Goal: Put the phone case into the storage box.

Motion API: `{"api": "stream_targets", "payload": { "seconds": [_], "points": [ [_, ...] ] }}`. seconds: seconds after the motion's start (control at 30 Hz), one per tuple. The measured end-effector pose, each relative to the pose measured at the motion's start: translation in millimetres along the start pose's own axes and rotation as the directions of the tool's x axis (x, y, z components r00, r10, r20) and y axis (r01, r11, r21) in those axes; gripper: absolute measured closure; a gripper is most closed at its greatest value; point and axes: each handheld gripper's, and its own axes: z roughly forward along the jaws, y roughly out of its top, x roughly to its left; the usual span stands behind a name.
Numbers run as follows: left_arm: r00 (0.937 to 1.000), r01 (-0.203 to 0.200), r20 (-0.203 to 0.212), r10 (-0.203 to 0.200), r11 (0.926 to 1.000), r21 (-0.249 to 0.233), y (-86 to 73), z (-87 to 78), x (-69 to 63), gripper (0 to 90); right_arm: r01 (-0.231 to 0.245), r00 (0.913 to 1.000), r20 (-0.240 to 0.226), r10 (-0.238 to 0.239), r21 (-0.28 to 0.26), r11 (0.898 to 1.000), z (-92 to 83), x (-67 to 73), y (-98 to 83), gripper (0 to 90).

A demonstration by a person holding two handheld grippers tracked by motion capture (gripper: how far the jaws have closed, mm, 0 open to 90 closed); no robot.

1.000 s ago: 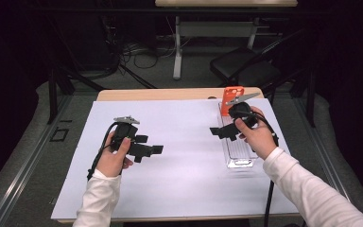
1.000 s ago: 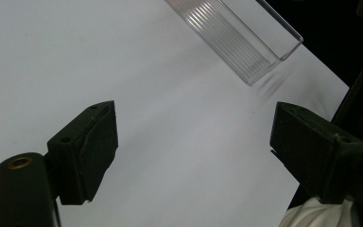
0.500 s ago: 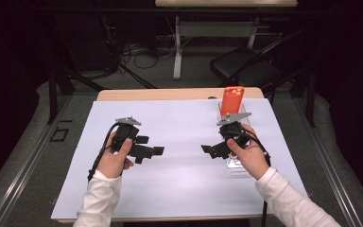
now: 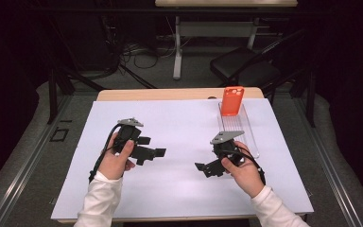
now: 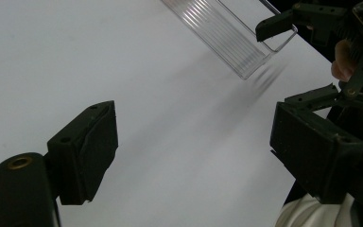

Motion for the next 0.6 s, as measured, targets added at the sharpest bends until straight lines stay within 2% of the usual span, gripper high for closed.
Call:
{"api": "stream_targets", "payload": {
  "seconds": [0.13, 0.2, 0.6],
  "points": [
    [1.0000, -0.005, 0.000, 0.005, 1.0000, 0.005, -0.2, 0.0, -0.9, 16.4, -0.034, 0.9991, -0.026, 0.033, -0.024, 0.999, 2.5, 3.4, -5.8, 0.0],
    [1.0000, -0.005, 0.000, 0.005, 1.0000, 0.004, -0.4, 0.1, -1.4, 16.4, -0.021, 0.9995, -0.026, 0.020, -0.017, 1.000, 4.5, 5.1, -8.3, 0.0],
    [0.9999, -0.010, 0.005, 0.010, 0.9998, 0.018, -2.0, 4.3, -3.8, 16.4, -0.048, 0.9970, -0.064, 0.044, -0.068, 0.996, 11.4, 6.7, -22.4, 0.0]
  ]
}}
